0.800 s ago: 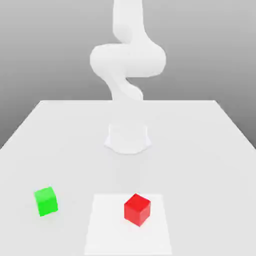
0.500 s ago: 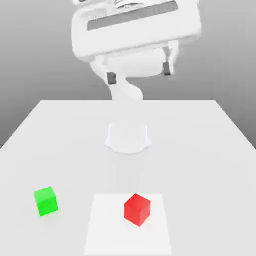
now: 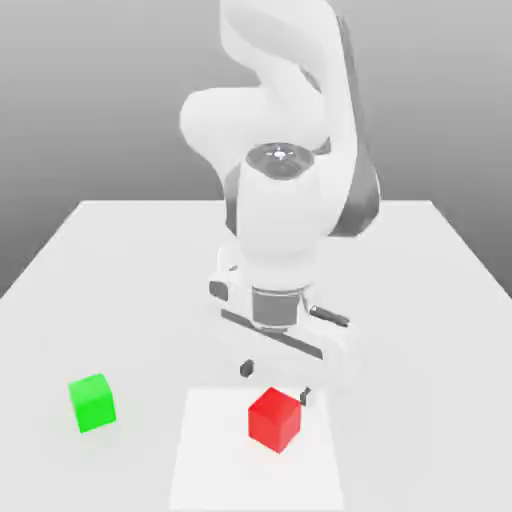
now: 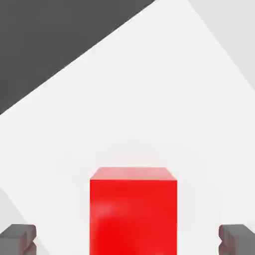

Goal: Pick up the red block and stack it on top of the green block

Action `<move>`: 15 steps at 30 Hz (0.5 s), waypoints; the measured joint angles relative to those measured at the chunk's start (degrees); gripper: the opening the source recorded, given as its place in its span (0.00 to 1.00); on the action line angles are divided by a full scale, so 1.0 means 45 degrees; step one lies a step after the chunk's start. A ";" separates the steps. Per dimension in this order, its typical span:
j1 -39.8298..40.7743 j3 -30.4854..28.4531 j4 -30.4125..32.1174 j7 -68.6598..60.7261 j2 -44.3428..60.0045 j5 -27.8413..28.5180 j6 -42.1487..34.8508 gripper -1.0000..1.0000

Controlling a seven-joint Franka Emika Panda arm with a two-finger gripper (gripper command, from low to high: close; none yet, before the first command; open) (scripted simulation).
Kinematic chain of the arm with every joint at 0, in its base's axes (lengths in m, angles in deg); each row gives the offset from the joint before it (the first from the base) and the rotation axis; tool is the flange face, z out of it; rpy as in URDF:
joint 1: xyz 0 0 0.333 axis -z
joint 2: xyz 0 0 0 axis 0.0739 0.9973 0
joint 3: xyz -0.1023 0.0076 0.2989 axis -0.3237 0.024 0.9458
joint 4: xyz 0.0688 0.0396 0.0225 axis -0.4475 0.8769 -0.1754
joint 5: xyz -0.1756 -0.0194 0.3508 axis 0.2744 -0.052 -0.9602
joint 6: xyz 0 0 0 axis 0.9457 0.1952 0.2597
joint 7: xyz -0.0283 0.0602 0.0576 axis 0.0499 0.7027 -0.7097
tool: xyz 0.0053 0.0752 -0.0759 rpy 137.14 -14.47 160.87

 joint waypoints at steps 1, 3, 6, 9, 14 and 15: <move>-0.0042 -0.0057 -0.0048 0.0060 0.0377 0.0074 0.0320 0.50; -0.0132 -0.0168 -0.0140 0.0139 0.1145 0.0154 0.0967 0.50; -0.0163 -0.0204 -0.0174 0.0165 0.1460 0.0172 0.1234 0.00; -0.0161 -0.0201 -0.0174 0.0184 0.1460 0.0191 0.1256 0.00; -0.0095 -0.0112 -0.0072 0.0095 0.0580 0.0106 0.0510 0.00; -0.0081 -0.0081 -0.0022 0.0044 0.0219 0.0039 0.0203 0.00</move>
